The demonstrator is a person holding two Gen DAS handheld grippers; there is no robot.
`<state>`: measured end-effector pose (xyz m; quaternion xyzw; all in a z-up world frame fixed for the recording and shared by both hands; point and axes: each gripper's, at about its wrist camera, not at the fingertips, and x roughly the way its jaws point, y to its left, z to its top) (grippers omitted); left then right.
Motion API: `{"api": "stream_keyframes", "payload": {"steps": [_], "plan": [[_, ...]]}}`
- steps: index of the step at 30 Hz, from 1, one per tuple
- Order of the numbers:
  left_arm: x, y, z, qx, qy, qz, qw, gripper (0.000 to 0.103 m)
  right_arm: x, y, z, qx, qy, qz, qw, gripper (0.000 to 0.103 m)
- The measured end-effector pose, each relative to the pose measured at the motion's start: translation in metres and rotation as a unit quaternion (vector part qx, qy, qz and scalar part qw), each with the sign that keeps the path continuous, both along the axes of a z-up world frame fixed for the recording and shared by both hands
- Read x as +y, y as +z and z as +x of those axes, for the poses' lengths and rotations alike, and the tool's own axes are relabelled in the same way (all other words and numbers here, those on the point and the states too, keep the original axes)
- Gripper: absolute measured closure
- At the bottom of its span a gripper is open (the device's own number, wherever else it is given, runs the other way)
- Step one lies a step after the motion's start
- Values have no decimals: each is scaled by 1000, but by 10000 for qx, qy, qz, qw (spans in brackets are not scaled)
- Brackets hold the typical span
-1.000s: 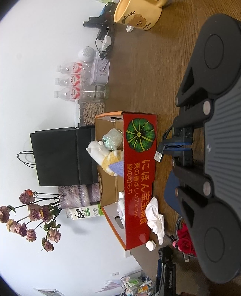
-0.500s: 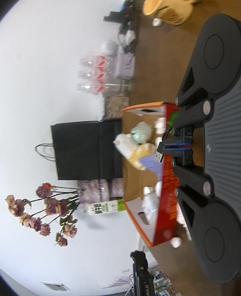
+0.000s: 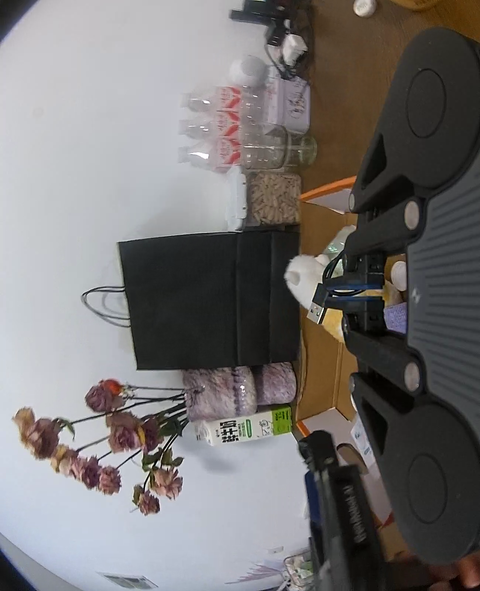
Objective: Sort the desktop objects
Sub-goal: 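Carry the black cable into the box with both tools and open them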
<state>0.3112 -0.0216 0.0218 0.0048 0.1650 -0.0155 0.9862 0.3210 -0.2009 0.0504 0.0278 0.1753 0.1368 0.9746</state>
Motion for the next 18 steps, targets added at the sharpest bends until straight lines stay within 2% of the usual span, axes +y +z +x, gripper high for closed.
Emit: {"api": "stream_keyframes", "payload": {"steps": [8,18], "plan": [[2,-12,7,126,-3,10,9999,54,4,-18,7,201,16,-201,9996,101],[-4,-14,1,49,-78,130,9999,53,4,-17,4,162,-40,-174,9997,100]]}}
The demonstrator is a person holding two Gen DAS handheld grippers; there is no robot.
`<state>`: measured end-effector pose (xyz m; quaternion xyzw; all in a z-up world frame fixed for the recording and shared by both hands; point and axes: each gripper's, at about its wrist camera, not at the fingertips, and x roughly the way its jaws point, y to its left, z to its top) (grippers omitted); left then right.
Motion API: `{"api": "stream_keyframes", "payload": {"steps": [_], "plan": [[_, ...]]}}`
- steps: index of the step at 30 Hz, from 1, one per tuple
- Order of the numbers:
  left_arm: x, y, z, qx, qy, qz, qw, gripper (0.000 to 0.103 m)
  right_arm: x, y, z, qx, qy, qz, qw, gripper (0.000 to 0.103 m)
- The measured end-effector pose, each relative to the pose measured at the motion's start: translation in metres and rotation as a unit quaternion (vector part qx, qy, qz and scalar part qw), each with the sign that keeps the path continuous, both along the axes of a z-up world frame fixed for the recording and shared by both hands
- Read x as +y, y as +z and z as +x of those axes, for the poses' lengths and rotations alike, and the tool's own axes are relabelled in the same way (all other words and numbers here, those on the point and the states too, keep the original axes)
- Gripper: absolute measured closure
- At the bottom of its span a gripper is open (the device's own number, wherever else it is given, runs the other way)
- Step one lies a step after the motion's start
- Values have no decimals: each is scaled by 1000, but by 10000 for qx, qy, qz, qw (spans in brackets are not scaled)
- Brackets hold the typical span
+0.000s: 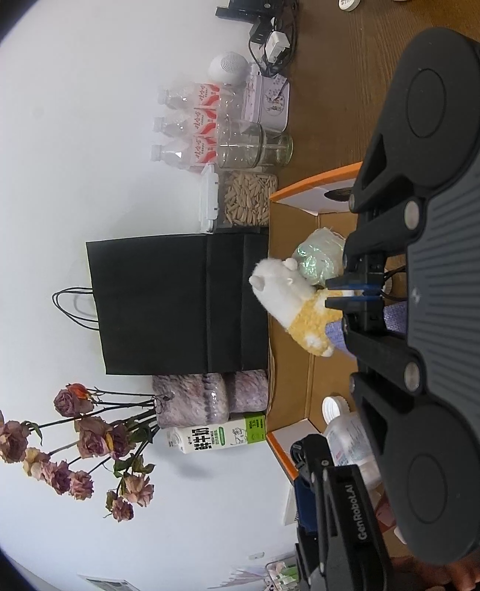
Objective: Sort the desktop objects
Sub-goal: 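Carry the black cable into the box with both tools and open them, then lift both open tools out of the box back toward the table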
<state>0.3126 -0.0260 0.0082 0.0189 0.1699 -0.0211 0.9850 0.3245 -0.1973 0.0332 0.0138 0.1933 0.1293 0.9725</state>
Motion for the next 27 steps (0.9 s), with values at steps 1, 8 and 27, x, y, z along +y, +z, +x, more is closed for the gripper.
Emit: {"api": "stream_keyframes", "payload": {"steps": [1,8,27], "plan": [[0,0,-1,-10,-11,-6,10000,52,0,0,-1,12,21,14,10000,96],[1,7,-20,-520,280,79,9982,0,-4,3,-13,-293,-3,151,9995,4],[7,11,-32,-482,259,-134,9984,0,-1,11,-27,-293,42,57,9995,0]]}}
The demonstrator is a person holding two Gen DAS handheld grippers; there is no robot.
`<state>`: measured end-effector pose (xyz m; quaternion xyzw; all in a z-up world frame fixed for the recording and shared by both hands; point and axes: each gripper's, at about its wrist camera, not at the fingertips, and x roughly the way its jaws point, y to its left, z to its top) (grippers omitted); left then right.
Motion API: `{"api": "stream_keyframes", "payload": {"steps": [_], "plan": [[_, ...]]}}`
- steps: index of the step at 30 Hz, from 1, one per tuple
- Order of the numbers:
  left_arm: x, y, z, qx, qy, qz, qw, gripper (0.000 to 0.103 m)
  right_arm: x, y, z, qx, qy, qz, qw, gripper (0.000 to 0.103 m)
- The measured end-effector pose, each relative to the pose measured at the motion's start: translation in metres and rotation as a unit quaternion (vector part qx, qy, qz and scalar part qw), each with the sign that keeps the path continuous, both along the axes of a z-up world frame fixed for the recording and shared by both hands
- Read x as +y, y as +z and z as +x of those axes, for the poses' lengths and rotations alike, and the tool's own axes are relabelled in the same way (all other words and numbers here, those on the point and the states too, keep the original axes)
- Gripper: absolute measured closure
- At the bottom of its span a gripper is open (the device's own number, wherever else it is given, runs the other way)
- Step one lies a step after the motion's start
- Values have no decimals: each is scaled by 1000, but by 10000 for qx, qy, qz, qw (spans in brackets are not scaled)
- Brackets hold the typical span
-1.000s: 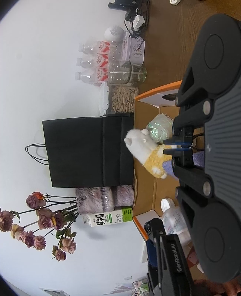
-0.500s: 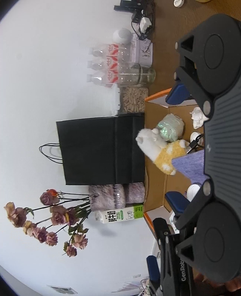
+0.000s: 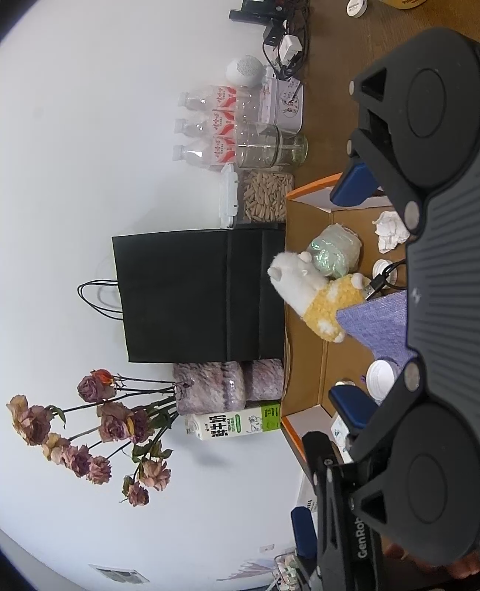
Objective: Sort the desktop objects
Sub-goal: 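Lift both open tools out of the box back toward the table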
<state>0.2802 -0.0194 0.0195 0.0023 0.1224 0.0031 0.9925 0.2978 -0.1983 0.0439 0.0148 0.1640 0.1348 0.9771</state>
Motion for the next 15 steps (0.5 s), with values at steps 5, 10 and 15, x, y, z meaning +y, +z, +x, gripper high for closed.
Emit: {"api": "stream_keyframes", "payload": {"steps": [5,10,15], "plan": [[3,2,-5,-2,-16,-59,10000,0,1,2,-3,90,147,-8,9999,0],[7,2,-13,-7,-32,-80,10000,0,3,6,-13,-77,141,-60,9999,0],[10,2,-20,15,-46,-104,9999,0,3,8,-23,-189,12,-91,9998,0]]}}
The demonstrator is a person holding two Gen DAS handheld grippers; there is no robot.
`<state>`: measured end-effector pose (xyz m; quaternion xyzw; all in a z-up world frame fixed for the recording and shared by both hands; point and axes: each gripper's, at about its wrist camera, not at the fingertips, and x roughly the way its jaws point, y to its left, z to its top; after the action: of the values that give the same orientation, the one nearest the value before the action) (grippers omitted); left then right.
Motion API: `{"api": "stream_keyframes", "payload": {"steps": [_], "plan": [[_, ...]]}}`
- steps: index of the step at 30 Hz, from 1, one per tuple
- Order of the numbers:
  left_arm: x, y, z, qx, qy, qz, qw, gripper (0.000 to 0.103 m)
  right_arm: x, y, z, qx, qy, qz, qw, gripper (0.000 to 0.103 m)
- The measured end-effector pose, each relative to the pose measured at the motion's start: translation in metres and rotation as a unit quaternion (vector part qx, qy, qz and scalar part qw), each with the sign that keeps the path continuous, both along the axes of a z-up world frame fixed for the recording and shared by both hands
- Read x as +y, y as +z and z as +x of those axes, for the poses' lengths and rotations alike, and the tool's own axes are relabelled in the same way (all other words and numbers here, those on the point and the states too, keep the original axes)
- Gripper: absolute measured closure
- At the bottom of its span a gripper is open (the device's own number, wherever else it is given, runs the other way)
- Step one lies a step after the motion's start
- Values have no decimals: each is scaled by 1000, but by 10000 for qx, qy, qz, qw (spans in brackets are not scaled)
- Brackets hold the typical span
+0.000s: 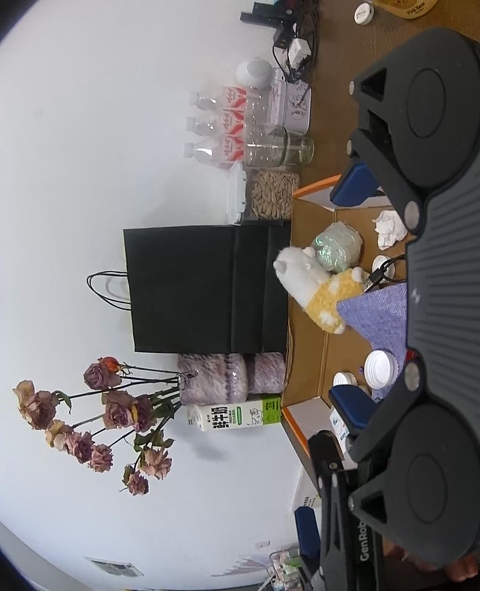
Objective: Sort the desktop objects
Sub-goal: 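Lift both open tools out of the box back toward the table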
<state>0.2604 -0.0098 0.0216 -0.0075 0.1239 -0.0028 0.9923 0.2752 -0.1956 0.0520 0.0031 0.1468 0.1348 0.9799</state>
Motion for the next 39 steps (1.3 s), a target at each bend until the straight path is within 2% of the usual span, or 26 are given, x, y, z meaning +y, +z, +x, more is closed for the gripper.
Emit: {"api": "stream_keyframes", "payload": {"steps": [14,25,32,39], "plan": [[9,-5,-27,12,33,-46,10000,0,-1,1,-30,-173,225,102,9995,1],[19,-10,-51,181,52,-97,9998,0,-8,-6,-58,-113,23,72,9999,0],[23,-4,-75,212,-105,-2,9997,0,-13,-6,-80,67,-65,-34,10000,0],[29,-5,-94,310,-127,1,9994,0,-17,-11,-93,546,-35,-58,9985,0]]}}
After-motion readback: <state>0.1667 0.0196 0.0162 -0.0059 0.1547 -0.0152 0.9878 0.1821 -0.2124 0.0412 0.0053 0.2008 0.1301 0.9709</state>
